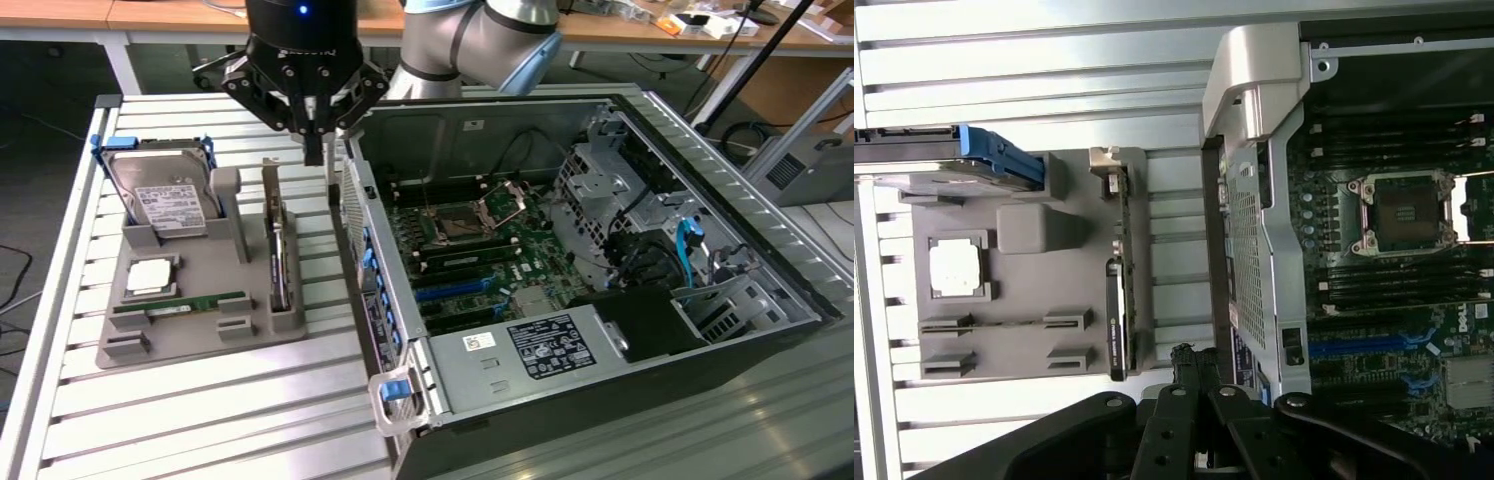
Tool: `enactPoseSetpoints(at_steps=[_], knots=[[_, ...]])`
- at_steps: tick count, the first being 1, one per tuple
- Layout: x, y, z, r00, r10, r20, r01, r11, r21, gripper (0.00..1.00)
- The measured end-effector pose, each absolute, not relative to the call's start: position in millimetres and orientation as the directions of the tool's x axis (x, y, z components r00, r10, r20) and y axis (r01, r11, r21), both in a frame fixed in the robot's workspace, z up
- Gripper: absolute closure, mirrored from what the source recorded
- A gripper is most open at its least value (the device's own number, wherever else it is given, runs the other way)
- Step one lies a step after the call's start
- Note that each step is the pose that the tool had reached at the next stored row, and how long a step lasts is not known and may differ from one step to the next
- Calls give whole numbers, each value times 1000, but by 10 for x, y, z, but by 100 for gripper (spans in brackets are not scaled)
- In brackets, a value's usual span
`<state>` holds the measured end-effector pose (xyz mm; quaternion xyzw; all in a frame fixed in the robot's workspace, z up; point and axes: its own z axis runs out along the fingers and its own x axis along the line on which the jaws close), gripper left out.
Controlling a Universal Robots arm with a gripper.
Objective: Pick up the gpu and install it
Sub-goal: 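Reach for the gpu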
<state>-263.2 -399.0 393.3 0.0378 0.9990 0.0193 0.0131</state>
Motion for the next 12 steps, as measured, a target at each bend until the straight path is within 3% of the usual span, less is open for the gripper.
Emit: enactPoseSetpoints(at_steps=[12], knots=[[-2686,-3989,3933,-997,76,-25,75,996,40,89]])
